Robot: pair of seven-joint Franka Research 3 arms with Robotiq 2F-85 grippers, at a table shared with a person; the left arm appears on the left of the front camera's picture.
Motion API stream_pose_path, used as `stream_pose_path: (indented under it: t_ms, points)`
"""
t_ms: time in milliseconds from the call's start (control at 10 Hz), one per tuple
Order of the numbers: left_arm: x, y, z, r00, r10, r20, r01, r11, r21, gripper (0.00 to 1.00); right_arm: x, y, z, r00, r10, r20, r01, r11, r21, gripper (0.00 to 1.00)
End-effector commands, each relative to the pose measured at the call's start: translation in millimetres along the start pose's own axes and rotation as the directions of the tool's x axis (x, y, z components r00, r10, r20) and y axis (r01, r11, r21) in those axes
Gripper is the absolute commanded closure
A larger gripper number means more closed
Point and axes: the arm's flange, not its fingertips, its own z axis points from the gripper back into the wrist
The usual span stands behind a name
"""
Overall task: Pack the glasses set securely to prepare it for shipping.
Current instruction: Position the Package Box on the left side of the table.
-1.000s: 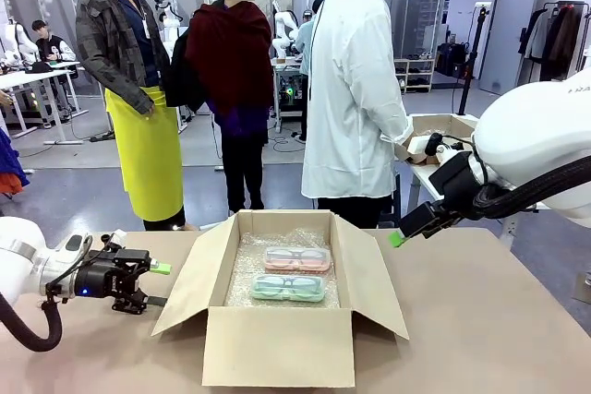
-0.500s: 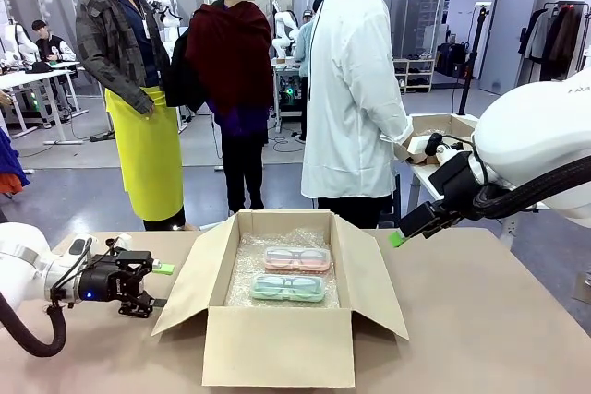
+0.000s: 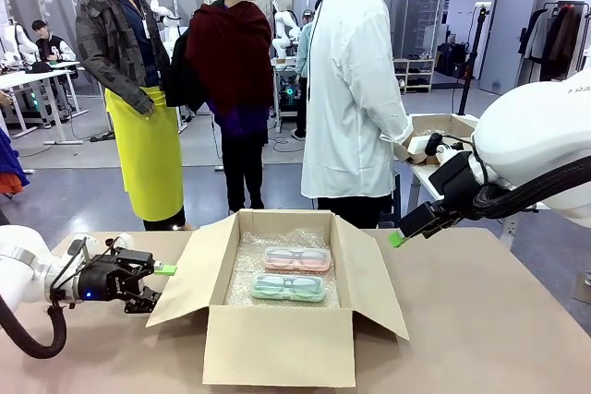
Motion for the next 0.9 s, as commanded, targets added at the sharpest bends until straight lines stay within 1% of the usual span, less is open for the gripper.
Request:
stream_pose_path:
  t_ms: [0,100,200,300,400,700,800]
  points:
    - [3.0,-3.1,5.8,0.999,-0.03,0.018,0.031,0.998,-0.061,1.0,-1.8,3.5,-1.1,1.0,-0.017,0.007,0.017,1.0,-0.012,0.0]
    - [2.2,-7.1,8.5,0.999,-0.047,0.021,0.048,0.996,-0.071,1.0,-1.8,3.5,-1.1,1.0,-0.017,0.007,0.017,1.0,-0.012,0.0]
    - [1.6,-10.4,10.1,0.998,-0.062,0.02,0.063,0.995,-0.08,0.84,-1.8,3.5,-1.1,1.0,-0.017,0.007,0.017,1.0,-0.012,0.0]
    - [1.1,-13.0,9.7,0.997,-0.072,0.017,0.074,0.993,-0.089,0.93,-1.8,3.5,-1.1,1.0,-0.017,0.007,0.017,1.0,-0.012,0.0]
    - [1.3,-15.6,8.2,0.997,-0.078,0.014,0.079,0.993,-0.091,1.0,-1.8,3.5,-1.1,1.0,-0.017,0.007,0.017,1.0,-0.012,0.0]
    - [2.4,-20.0,1.9,0.996,-0.09,0.002,0.09,0.994,-0.064,1.0,-1.8,3.5,-1.1,1.0,-0.017,0.007,0.017,1.0,-0.012,0.0]
    - [3.0,-20.1,1.7,0.995,-0.095,0.017,0.095,0.995,-0.031,1.0,-1.8,3.5,-1.1,1.0,-0.017,0.007,0.017,1.0,-0.012,0.0]
